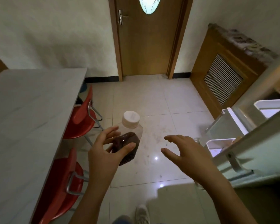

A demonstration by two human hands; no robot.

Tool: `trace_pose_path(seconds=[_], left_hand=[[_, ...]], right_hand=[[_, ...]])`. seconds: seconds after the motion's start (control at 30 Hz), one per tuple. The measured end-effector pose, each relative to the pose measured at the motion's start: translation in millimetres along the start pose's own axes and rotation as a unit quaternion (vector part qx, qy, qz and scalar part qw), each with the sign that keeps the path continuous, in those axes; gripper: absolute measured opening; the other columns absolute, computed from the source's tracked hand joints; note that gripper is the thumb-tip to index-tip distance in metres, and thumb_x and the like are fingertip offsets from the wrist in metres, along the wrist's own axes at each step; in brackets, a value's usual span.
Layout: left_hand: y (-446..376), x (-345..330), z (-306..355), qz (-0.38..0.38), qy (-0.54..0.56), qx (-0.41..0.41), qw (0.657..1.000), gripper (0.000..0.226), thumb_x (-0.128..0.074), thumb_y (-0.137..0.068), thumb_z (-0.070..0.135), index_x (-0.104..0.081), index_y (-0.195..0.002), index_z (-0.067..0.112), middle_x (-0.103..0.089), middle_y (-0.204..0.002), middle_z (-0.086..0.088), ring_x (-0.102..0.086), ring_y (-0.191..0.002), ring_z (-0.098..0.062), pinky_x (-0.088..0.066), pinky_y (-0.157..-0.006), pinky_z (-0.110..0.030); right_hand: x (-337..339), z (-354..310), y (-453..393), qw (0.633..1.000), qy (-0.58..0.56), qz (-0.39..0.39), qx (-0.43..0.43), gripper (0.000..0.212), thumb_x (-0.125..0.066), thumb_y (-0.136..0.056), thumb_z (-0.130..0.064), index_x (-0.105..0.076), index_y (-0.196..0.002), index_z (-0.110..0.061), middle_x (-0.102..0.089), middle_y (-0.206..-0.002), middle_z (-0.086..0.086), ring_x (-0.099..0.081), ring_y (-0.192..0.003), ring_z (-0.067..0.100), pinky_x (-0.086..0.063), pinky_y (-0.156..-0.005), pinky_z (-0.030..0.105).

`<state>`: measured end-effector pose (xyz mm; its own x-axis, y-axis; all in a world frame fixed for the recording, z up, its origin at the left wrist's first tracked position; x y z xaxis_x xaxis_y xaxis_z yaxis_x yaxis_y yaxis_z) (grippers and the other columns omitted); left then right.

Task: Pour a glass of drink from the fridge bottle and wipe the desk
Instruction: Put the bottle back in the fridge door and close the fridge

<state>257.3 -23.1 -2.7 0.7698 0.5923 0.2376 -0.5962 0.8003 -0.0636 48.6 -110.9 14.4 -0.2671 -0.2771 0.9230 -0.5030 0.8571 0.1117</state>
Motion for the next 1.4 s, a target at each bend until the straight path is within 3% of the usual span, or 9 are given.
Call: trace_pose_path(seconds=[0.2,0.37,0.53,0.67,0.77,0.9,1.1,1.27,1.4], left_hand=[[-89,-30,3,-0.051,0.021,-0.009,0.998,0.067,-0.080,-0.051,0.038,-0.059,-0.114,0.029,-0.065,-0.108,0.011,-0.061,-0.104,-0.008,-0.054,-0.088,-0.039],[-180,-65,2,-0.120,0.024,-0.030,0.992,0.063,-0.081,-0.049,0.039,-0.060,-0.108,0.038,-0.067,-0.100,0.019,-0.061,-0.099,-0.001,-0.053,-0.082,-0.026],[-273,-105,8,-0.204,0.026,-0.063,0.977,0.062,-0.089,-0.054,0.019,-0.061,-0.106,0.038,-0.066,-0.097,0.020,-0.062,-0.096,0.000,-0.053,-0.081,-0.024],[-332,-148,29,-0.280,0.027,-0.095,0.955,0.062,-0.088,-0.056,0.016,-0.061,-0.105,0.040,-0.066,-0.098,0.019,-0.062,-0.097,-0.002,-0.055,-0.081,-0.025],[-354,-185,42,-0.333,0.040,-0.102,0.937,0.062,-0.088,-0.056,0.014,-0.060,-0.106,0.038,-0.065,-0.103,0.017,-0.063,-0.100,-0.008,-0.055,-0.085,-0.030],[-373,-247,52,-0.406,0.055,-0.091,0.908,0.060,-0.089,-0.054,0.012,-0.063,-0.101,0.039,-0.069,-0.094,0.017,-0.064,-0.096,-0.005,-0.055,-0.084,-0.031],[-390,-359,73,-0.487,0.066,-0.106,0.864,0.059,-0.089,-0.054,0.009,-0.063,-0.098,0.038,-0.067,-0.092,0.023,-0.062,-0.094,0.001,-0.054,-0.079,-0.022],[-405,-446,95,-0.539,0.060,-0.115,0.832,0.061,-0.089,-0.054,0.014,-0.061,-0.101,0.040,-0.064,-0.094,0.032,-0.059,-0.096,0.010,-0.050,-0.070,-0.006],[-404,-505,118,-0.571,0.076,-0.125,0.808,0.059,-0.089,-0.053,0.016,-0.063,-0.099,0.041,-0.066,-0.093,0.029,-0.060,-0.098,0.007,-0.051,-0.073,-0.009]], right_hand=[[10,15,-68,0.999,-0.005,0.009,-0.043,0.047,-0.044,-0.088,-0.057,-0.043,-0.130,-0.036,-0.053,-0.128,-0.017,-0.049,-0.107,0.004,-0.039,-0.088,0.025],[20,27,-133,0.994,-0.002,0.036,-0.102,0.048,-0.043,-0.088,-0.057,-0.042,-0.131,-0.036,-0.052,-0.129,-0.017,-0.047,-0.113,0.005,-0.039,-0.089,0.023],[37,37,-186,0.978,-0.011,0.074,-0.195,0.048,-0.042,-0.088,-0.057,-0.041,-0.132,-0.036,-0.053,-0.128,-0.016,-0.046,-0.114,0.005,-0.039,-0.091,0.024],[52,51,-211,0.955,-0.016,0.118,-0.271,0.050,-0.042,-0.087,-0.059,-0.041,-0.132,-0.035,-0.053,-0.129,-0.014,-0.048,-0.115,0.006,-0.040,-0.095,0.026],[61,66,-220,0.937,-0.029,0.125,-0.326,0.050,-0.043,-0.087,-0.058,-0.042,-0.131,-0.035,-0.053,-0.131,-0.011,-0.048,-0.117,0.009,-0.041,-0.098,0.031],[76,99,-228,0.910,-0.023,0.133,-0.391,0.047,-0.044,-0.088,-0.056,-0.043,-0.130,-0.035,-0.050,-0.133,-0.015,-0.044,-0.122,0.008,-0.038,-0.099,0.028],[104,179,-249,0.866,-0.010,0.165,-0.472,0.050,-0.043,-0.088,-0.057,-0.043,-0.132,-0.034,-0.050,-0.134,-0.012,-0.042,-0.123,0.009,-0.040,-0.098,0.031],[136,242,-261,0.830,-0.004,0.191,-0.525,0.050,-0.045,-0.087,-0.057,-0.043,-0.131,-0.033,-0.049,-0.135,-0.011,-0.040,-0.124,0.011,-0.040,-0.099,0.034],[164,274,-259,0.806,0.014,0.214,-0.551,0.049,-0.044,-0.087,-0.056,-0.044,-0.131,-0.033,-0.050,-0.133,-0.012,-0.042,-0.122,0.010,-0.040,-0.097,0.032]])
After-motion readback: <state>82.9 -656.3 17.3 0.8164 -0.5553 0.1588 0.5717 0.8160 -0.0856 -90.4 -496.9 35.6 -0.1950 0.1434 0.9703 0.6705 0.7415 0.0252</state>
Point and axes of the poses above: each hand's wrist, its own y-axis away from the middle knuckle, its own x-axis out of the back of the hand, z = x × y, the point moved 6 cm from there along -y, towards the middle knuckle
